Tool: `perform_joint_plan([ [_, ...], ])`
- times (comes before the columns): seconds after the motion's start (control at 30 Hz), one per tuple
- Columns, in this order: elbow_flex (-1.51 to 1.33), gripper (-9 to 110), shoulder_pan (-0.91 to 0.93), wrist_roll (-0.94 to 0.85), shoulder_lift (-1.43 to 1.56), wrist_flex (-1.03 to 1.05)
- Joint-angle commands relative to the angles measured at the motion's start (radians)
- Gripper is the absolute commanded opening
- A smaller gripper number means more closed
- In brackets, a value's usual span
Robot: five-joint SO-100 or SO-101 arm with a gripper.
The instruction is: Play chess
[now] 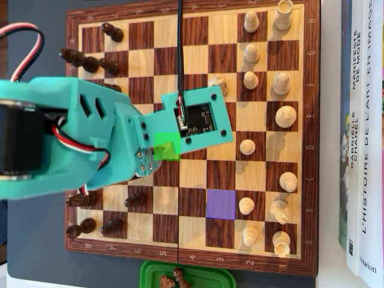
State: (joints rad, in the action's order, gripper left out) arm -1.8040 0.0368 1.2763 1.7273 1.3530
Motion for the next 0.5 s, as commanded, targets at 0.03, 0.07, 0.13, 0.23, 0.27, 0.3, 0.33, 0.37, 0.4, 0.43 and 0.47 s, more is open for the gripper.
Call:
perform_joint_plan([
  [0.03, -0.012, 3, -0.021, 0.006, 0.029, -0.005],
  [0.07, -0.020, 3, -0.021, 0.006, 0.029, -0.005],
  [0.13, -0.040, 3, -0.020, 0.006, 0.029, -0.006],
  [0.23, -0.066, 3, -0.021, 0.002, 0.029, -0.054],
  [0.27, -0.071, 3, -0.021, 0.000, 0.029, -0.069],
  [0.3, -0.072, 3, -0.023, 0.000, 0.029, -0.078],
  [0.33, -0.072, 3, -0.023, 0.000, 0.029, -0.081],
  [0.37, -0.072, 3, -0.021, -0.002, 0.029, -0.081],
  [0.4, -0.072, 3, -0.020, -0.003, 0.029, -0.081],
  [0.43, -0.072, 3, -0.017, -0.003, 0.029, -0.081],
  [0.47, -0.074, 3, -0.015, -0.005, 0.029, -0.081],
])
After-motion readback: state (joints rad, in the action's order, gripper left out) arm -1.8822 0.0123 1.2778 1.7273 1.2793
